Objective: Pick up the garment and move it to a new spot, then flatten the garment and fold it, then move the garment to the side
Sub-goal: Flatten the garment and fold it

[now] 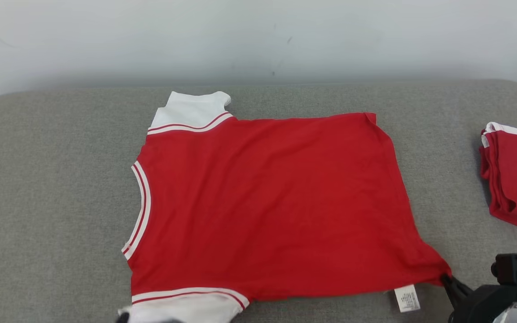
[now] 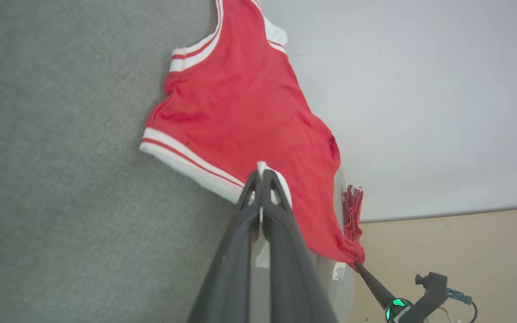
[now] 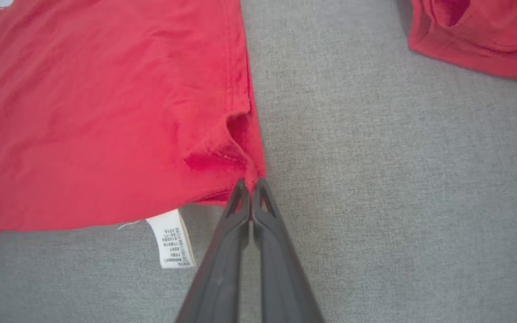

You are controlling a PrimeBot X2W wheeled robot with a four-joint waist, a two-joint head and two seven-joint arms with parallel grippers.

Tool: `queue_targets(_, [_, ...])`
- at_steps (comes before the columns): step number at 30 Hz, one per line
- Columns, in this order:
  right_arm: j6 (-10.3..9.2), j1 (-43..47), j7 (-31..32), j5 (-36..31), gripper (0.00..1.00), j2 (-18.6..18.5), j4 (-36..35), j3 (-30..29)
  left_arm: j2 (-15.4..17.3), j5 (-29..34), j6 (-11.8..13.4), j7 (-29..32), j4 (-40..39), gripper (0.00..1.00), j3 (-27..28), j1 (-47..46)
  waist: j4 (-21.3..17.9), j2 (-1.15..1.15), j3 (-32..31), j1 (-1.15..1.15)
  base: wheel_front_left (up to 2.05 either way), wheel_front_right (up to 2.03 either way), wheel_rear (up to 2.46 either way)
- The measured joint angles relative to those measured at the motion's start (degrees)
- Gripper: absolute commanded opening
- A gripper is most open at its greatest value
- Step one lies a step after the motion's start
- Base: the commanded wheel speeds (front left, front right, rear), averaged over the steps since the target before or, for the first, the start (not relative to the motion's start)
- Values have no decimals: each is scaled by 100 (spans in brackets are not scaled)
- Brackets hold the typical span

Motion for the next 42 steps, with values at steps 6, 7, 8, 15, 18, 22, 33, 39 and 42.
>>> queue_targets(6, [0, -396, -376, 108, 0, -44, 169, 153, -138, 464, -263, -479, 237, 0, 9, -893, -77, 0, 21, 0, 0, 0, 0])
queue_targets(7, [0, -455, -435, 107, 0, -45, 200, 153, -133, 580, -300, -506, 343, 0, -32, -1046, -77, 0, 38, 0, 0, 0, 0])
queue_targets(8, [0, -537, -461, 107, 0, -42, 244, 174, -135, 710, -309, -567, 442, 0, -97, -1233, -75, 0, 57, 0, 0, 0, 0])
queue_targets(15, [0, -1130, -784, 27, 0, -56, 503, 256, -265, 1697, -352, -1033, 1429, 0, -404, -2537, -61, 1, 247, 1, 0, 0, 0])
queue_targets(18, [0, -1330, -929, -82, 0, -90, 636, 360, -318, 1952, -364, -1136, 1830, 0, -556, -3008, -70, 1, 334, 1, 0, 0, 0])
queue_targets(22, [0, -1557, -1093, -171, 0, -88, 788, 414, -313, 2319, -403, -1329, 2307, 0, -724, -3550, -95, 1, 443, 1, 0, 0, 0])
queue_targets(33, [0, -1925, -1477, -347, 0, -76, 1146, 452, -322, 2694, -456, -1647, 3049, 0, -1054, -4402, -182, 1, 719, 1, 0, 0, 0])
queue_targets(39, [0, -2039, -1583, -426, 0, -97, 1391, 458, -324, 2784, -461, -1931, 3257, 0, -1136, -4678, -200, 1, 836, 1, 0, 0, 0])
queue_targets(42, [0, -2041, -1682, -452, 0, -98, 1437, 400, -311, 2816, -463, -2073, 3329, 0, -1145, -4807, -181, 1, 861, 1, 0, 0, 0])
